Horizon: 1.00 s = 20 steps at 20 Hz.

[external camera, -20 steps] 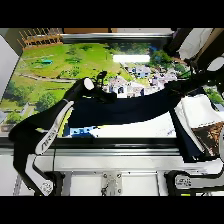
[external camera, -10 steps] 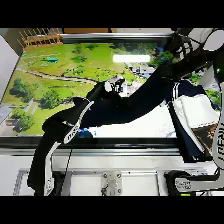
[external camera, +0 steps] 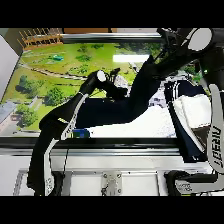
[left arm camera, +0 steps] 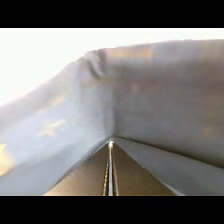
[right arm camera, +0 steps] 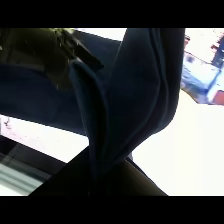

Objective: Fold the clothes and pants, and hang the long-sleeved shirts on hangers.

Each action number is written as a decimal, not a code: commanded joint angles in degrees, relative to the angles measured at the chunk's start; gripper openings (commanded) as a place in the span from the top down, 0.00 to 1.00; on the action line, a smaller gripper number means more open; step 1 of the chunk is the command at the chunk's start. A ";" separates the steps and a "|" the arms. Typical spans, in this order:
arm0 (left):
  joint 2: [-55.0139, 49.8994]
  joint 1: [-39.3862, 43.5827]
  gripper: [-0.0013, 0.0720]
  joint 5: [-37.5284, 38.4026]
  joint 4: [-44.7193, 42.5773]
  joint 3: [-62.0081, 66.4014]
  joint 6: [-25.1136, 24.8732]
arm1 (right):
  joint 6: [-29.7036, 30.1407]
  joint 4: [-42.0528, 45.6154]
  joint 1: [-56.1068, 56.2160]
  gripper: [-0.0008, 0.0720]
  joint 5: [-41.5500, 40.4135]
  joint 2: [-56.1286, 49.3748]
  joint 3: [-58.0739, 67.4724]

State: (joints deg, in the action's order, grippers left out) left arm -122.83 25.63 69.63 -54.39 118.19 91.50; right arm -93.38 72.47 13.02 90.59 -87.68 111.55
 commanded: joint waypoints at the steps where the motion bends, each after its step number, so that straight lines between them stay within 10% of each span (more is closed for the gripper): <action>1: 4.68 -6.40 0.97 -0.48 -0.09 -1.62 0.00 | -4.20 -0.22 5.77 0.97 -3.82 -0.98 0.11; 14: 23.50 -31.89 0.97 1.95 -0.09 -8.02 -2.19 | -16.55 -6.23 29.20 0.95 -31.50 -21.53 0.11; 17: 24.96 -33.64 0.97 2.67 -0.09 -8.02 -2.71 | -9.84 -17.49 32.48 0.28 -40.70 -27.04 0.11; 20: 25.16 -33.59 0.97 3.08 -0.11 -8.02 -3.58 | 2.10 -28.74 32.28 0.18 -42.14 -27.61 0.09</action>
State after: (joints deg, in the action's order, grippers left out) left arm -98.43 -7.09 72.01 -54.48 110.19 88.84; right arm -100.86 54.70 44.42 53.39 -113.40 111.59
